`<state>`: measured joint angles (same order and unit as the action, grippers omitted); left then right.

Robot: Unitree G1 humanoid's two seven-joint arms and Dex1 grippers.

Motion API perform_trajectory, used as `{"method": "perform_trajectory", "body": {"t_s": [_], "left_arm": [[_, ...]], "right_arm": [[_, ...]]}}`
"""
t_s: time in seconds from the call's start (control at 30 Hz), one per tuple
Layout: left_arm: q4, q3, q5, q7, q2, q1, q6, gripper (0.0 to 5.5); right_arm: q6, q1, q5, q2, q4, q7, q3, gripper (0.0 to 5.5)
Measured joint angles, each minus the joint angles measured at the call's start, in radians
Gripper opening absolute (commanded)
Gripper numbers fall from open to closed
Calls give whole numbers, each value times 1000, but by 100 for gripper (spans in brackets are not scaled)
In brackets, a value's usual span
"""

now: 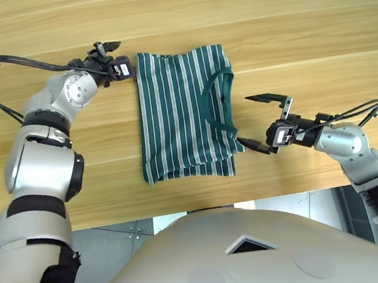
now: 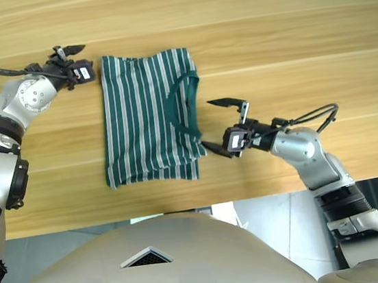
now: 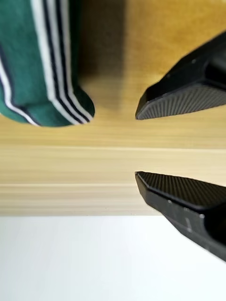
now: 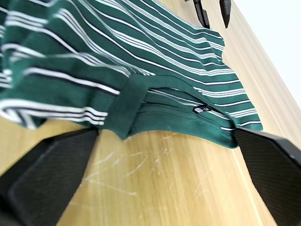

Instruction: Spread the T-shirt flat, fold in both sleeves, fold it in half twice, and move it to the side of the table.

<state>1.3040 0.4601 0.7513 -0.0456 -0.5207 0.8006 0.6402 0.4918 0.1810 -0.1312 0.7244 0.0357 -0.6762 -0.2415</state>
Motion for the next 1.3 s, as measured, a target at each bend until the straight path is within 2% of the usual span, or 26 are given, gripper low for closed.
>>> {"method": "perform_trajectory", "body": {"t_s": [0.1,0.2,0.27,0.4,0.47,0.57,0.7,0.73,0.87,1.03,1.3], "left_arm": [[8,37,43,104,-5,42,-54,205],[7,41,38,96,-25,54,9,205],[0,20,-23,-12,-59,39,100,205],[-16,-128,-270,-328,-179,-56,265,205],[-51,-186,-394,-468,-224,-95,319,205],[-260,-231,-710,-792,-293,-291,383,205],[-619,-190,-934,-1020,-428,-635,373,205],[-723,-176,-942,-1038,-455,-727,360,205],[-914,-149,-923,-1050,-465,-846,301,205],[-981,-116,-791,-1001,-389,-854,269,205],[-1027,-95,-698,-933,-361,-852,271,205]], "right_arm": [[-8,3,7,0,-1,-1,14,536],[-31,-3,5,1,-27,23,59,536],[-29,18,33,17,-14,22,108,536],[-20,83,106,89,-2,21,262,536],[-11,117,124,106,14,4,287,536],[38,215,168,138,91,-83,281,536],[81,315,175,203,145,-187,242,536],[81,321,175,205,159,-212,217,536],[69,310,180,192,168,-243,146,536],[24,207,126,101,122,-237,35,536],[-9,83,90,21,58,-196,-27,536]]}}
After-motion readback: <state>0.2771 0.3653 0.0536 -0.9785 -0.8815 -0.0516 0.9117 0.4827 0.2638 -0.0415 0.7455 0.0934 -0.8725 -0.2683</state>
